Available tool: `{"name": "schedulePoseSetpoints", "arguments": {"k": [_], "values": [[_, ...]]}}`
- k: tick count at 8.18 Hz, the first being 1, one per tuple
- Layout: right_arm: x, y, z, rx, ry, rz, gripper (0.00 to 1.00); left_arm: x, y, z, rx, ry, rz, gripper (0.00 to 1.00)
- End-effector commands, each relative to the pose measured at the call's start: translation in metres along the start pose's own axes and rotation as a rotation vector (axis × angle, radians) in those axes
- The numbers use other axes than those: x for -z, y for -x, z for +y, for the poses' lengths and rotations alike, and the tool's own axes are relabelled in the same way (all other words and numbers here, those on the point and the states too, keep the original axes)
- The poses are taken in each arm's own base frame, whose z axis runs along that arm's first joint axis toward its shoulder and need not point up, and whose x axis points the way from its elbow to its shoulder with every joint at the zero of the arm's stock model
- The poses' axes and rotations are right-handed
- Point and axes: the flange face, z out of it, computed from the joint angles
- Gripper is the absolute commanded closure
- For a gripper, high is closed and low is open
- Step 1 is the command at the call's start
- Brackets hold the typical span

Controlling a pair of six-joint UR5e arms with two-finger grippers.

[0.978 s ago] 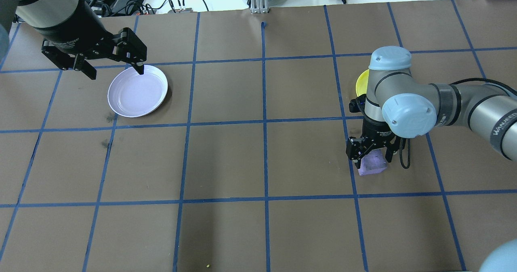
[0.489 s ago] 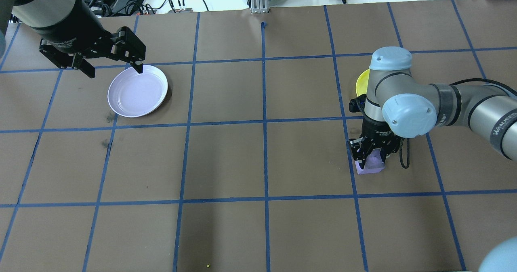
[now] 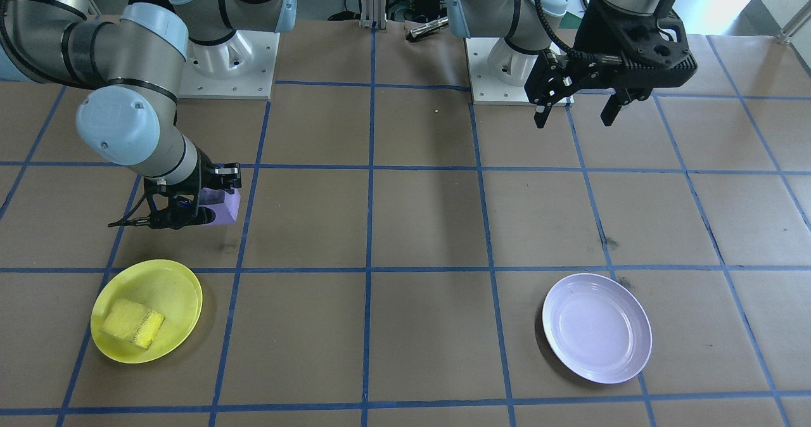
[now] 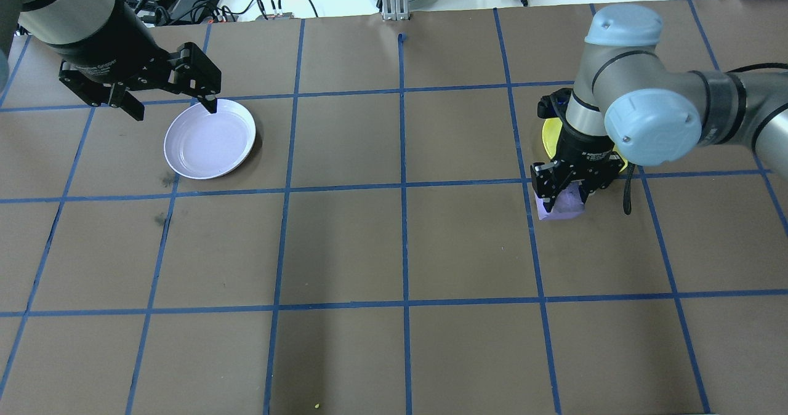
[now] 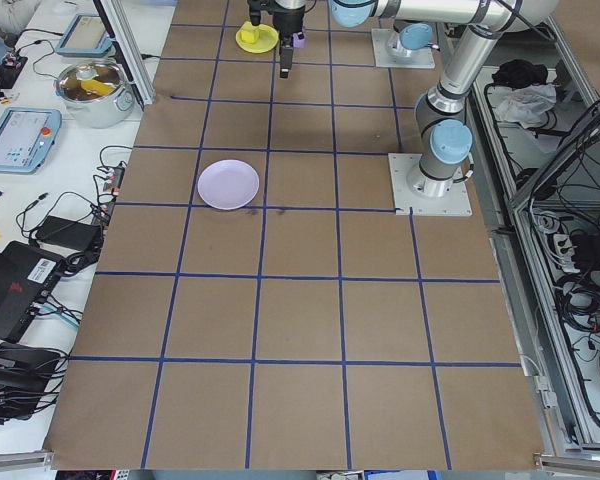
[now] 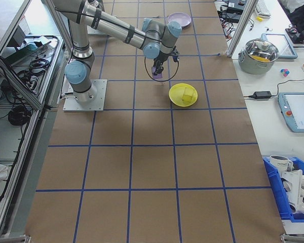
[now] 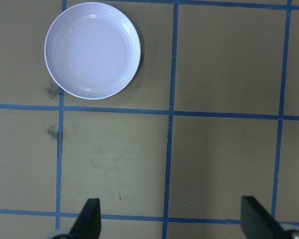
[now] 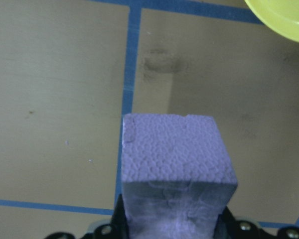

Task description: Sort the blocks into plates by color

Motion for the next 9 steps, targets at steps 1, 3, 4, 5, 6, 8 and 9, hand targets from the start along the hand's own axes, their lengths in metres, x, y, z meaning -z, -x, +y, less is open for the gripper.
{"name": "schedulePoseSetpoints", "arguments": {"k": [1,3,4,5,6,8,9], "values": [[0.031,0.042,-0.002,0.020,-0.068,-0.188,1.00,0.004,0.000,-0.003,-0.001,-0.001,-0.001,0.00],[0.051,0.142,0.003,0.008,-0.150,-0.237,1.00,0.001,0.000,-0.001,0.001,0.000,0.000,0.00],[0.061,0.191,0.002,-0.041,-0.212,-0.253,1.00,0.000,0.000,-0.002,-0.002,0.000,0.002,0.00],[0.062,0.234,0.002,-0.050,-0.227,-0.257,1.00,0.001,0.000,-0.005,-0.002,-0.004,-0.004,0.00],[0.048,0.275,-0.004,-0.057,-0.235,-0.262,1.00,0.000,0.000,-0.003,-0.002,-0.003,-0.004,0.00],[-0.015,0.323,-0.035,-0.112,-0.234,-0.261,1.00,0.004,0.012,-0.002,-0.041,-0.002,-0.007,0.00],[-0.027,0.327,-0.040,-0.114,-0.223,-0.253,1.00,0.004,0.031,-0.004,-0.043,0.000,-0.010,0.00]]}}
